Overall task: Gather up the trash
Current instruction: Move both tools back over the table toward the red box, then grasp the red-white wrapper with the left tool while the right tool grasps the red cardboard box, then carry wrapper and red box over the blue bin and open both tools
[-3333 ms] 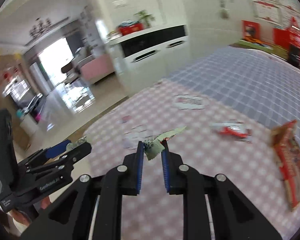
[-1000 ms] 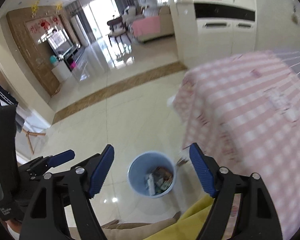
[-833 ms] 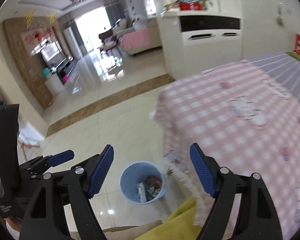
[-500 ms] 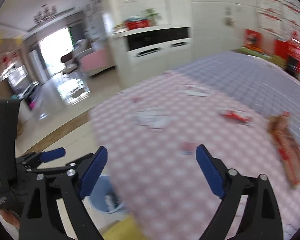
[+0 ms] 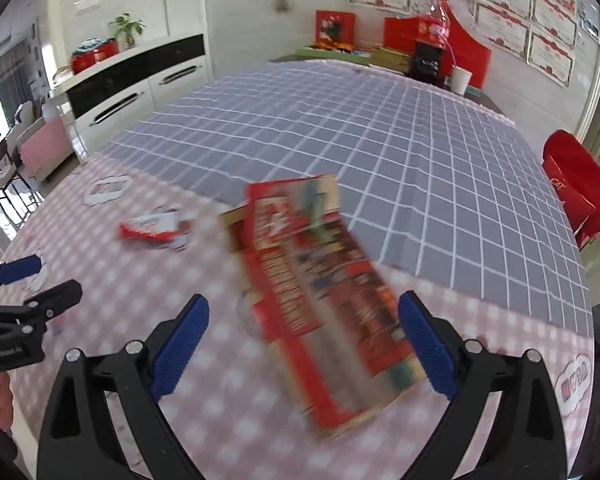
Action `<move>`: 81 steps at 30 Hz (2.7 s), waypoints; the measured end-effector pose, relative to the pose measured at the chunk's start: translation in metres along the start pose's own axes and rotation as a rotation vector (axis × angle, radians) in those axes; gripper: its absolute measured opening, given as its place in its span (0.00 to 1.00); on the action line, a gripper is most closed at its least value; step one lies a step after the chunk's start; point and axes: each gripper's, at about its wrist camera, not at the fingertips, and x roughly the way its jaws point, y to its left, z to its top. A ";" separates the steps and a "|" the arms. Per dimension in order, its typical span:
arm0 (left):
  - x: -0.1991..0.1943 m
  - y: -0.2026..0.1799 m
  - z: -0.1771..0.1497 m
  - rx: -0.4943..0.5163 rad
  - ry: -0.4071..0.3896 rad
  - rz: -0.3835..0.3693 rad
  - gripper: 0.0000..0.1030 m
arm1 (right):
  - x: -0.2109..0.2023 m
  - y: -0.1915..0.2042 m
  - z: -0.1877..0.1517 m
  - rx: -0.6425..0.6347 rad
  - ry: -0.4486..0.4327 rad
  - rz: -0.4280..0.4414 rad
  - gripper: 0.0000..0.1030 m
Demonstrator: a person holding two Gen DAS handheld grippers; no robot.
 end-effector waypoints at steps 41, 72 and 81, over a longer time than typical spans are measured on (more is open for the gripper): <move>-0.074 0.074 -0.054 -0.169 -0.135 0.025 0.23 | -0.064 0.106 0.027 -0.215 -0.108 0.404 0.84; -0.139 0.309 -0.390 -0.912 0.141 0.423 0.73 | -0.033 0.468 -0.152 -0.821 0.271 0.646 0.84; -0.146 0.313 -0.426 -0.992 0.182 0.445 0.73 | 0.013 0.527 -0.193 -0.948 0.471 0.574 0.86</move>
